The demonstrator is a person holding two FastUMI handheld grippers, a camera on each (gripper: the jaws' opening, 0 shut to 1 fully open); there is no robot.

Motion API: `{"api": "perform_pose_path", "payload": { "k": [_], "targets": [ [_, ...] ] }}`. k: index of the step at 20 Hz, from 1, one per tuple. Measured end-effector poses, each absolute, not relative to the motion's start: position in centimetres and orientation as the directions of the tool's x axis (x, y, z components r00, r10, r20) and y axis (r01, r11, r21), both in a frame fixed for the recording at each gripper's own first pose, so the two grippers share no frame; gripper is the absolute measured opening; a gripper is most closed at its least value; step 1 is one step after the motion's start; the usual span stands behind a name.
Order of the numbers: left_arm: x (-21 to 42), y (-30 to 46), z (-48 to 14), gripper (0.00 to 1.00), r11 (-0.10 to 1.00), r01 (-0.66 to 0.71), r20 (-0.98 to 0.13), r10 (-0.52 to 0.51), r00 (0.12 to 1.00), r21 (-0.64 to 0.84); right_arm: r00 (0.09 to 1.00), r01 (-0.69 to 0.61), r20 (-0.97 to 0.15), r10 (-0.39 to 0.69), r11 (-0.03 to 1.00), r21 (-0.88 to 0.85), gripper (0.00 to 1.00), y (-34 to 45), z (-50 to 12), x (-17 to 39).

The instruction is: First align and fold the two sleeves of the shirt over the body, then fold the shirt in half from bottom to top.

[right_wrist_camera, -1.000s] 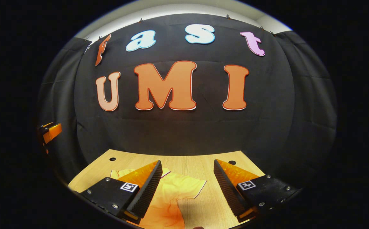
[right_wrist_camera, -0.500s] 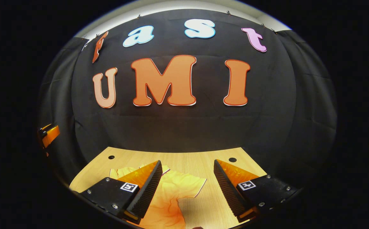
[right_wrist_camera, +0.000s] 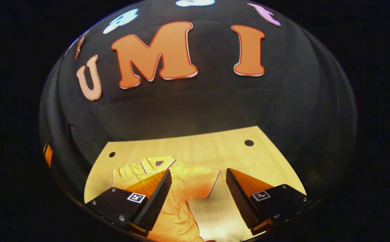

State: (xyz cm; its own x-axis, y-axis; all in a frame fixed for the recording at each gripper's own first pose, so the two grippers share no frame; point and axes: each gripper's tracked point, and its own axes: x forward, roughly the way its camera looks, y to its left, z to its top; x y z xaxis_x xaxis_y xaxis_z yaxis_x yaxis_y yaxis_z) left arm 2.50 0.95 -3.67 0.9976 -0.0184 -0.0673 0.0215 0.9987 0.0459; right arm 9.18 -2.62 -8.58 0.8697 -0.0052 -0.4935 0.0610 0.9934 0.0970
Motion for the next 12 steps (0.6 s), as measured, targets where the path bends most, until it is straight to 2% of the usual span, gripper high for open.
{"api": "perform_pose_path", "payload": {
  "k": [5, 12],
  "targets": [
    [4.1, 2.1, -5.3, 0.97, 0.999, 0.006, -0.101, -0.003, 0.995, 0.034, 0.742, 0.115, -0.669, 0.032, 0.978, 0.174, 0.98, -4.1, -14.1, 13.6],
    [5.7, 3.5, -7.2, 0.98, 0.999, -0.029, -0.149, 0.036, 0.988, 0.046, 0.514, 0.200, -0.858, 0.004, 0.972, 0.124, 0.99, -6.0, -23.5, 16.8]
  ]
}}
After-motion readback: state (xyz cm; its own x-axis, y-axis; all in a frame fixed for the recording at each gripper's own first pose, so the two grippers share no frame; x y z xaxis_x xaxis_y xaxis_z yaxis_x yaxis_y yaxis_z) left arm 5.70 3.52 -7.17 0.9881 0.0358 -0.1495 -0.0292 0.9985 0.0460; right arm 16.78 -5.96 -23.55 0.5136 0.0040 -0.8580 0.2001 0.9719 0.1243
